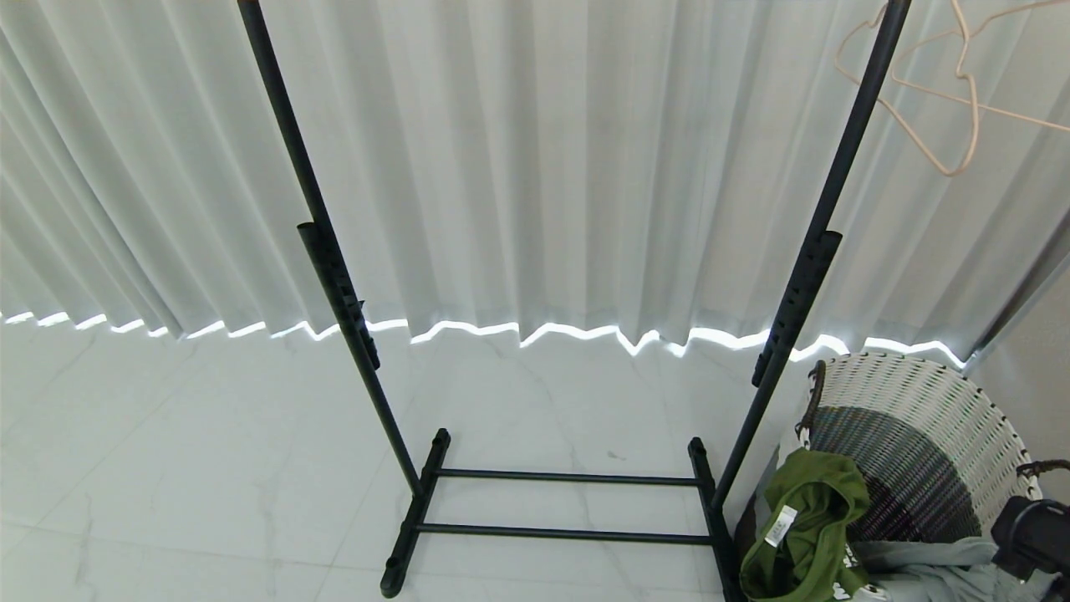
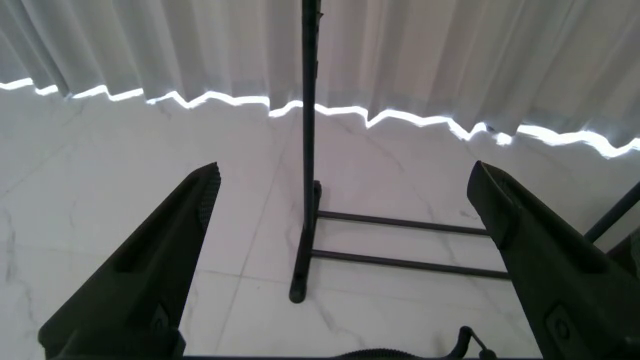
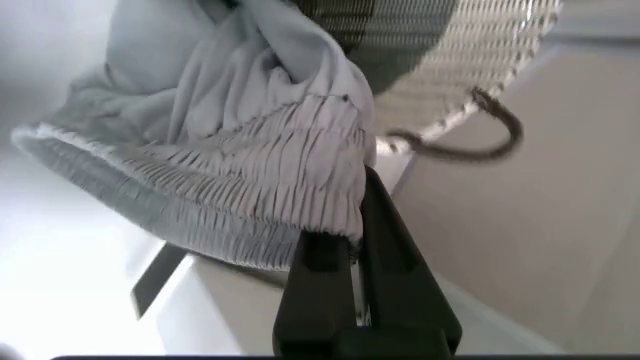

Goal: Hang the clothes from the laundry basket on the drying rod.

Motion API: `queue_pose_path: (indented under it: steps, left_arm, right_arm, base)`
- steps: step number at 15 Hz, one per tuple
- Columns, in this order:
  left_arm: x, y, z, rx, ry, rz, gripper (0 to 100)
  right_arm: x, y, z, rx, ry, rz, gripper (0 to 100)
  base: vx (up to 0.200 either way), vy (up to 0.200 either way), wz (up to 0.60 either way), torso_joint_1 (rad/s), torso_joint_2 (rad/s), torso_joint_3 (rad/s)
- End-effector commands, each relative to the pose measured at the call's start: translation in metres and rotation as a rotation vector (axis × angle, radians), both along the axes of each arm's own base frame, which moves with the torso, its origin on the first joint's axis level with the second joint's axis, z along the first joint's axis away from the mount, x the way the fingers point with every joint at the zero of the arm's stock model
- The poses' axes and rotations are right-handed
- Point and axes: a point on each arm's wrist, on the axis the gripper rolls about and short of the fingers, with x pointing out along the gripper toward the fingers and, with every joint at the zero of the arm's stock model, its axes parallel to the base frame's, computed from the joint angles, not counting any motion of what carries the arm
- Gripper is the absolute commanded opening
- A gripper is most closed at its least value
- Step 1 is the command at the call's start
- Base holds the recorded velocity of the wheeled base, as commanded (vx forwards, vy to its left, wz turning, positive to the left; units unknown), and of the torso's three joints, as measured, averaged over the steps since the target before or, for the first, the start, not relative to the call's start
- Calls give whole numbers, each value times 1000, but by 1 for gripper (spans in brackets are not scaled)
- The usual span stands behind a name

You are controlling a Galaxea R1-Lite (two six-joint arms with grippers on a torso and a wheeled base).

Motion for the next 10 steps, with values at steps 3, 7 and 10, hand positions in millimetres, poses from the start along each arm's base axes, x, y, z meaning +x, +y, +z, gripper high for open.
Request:
queue_pose_path:
  steps: [3, 7, 10]
  left_arm:
    - [0, 0, 0, -1, 0, 0, 100]
    - [0, 0, 0, -1, 0, 0, 100]
    - [0, 0, 0, 5, 1, 0, 100]
  right_arm:
    - [-45, 8, 146, 67, -158, -119, 0]
    - [-80, 16, 212, 101, -246, -159, 0]
    - [-90, 18, 220, 76, -292, -184, 0]
  base:
    - [0, 0, 0, 0, 0, 0]
    - [0, 0, 0, 0, 0, 0]
    - [0, 0, 0, 0, 0, 0]
